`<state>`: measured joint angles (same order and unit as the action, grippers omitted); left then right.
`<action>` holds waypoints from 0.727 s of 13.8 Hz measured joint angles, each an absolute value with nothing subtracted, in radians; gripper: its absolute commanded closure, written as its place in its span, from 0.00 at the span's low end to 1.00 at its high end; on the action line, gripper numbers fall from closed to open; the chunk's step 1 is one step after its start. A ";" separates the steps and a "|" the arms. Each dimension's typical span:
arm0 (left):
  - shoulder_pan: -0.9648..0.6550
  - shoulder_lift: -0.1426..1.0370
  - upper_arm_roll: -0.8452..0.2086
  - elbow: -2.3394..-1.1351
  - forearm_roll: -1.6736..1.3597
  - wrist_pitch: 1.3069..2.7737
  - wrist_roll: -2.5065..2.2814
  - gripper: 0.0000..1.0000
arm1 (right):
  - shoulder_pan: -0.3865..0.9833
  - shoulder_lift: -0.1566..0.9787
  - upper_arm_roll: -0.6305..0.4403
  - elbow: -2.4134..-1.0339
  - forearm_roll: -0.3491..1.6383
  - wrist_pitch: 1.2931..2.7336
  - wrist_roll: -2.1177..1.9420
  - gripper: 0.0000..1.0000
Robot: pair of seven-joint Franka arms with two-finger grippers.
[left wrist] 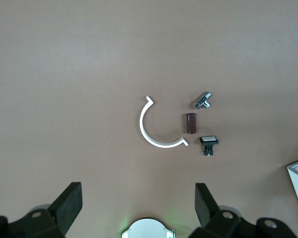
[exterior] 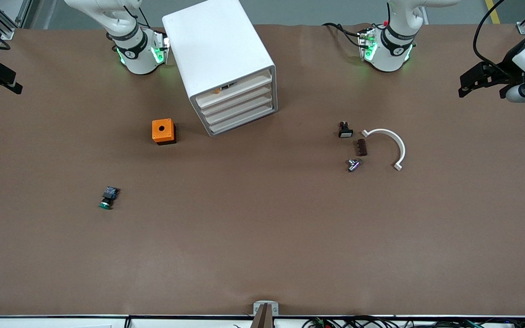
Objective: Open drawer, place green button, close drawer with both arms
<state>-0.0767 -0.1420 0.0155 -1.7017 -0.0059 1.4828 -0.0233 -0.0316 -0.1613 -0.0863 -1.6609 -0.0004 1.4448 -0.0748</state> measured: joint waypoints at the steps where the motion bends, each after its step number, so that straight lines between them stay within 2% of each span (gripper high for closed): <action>1: -0.077 -0.142 0.015 -1.702 -0.006 1.483 -0.023 0.00 | -0.032 -0.161 -0.086 -1.661 0.000 1.445 -0.075 0.00; 7: -0.069 -0.136 0.017 -1.702 -0.006 1.481 -0.023 0.00 | -0.032 -0.161 -0.086 -1.661 0.000 1.445 -0.075 0.00; 10: -0.050 -0.097 0.017 -1.704 -0.006 1.464 -0.023 0.00 | -0.032 -0.161 -0.086 -1.661 0.000 1.445 -0.075 0.00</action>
<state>-0.0503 -0.0971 0.0175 -1.7044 -0.0059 1.4641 -0.0233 -0.0316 -0.1612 -0.0861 -1.6610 -0.0004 1.4447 -0.0748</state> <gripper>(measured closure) 0.000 0.000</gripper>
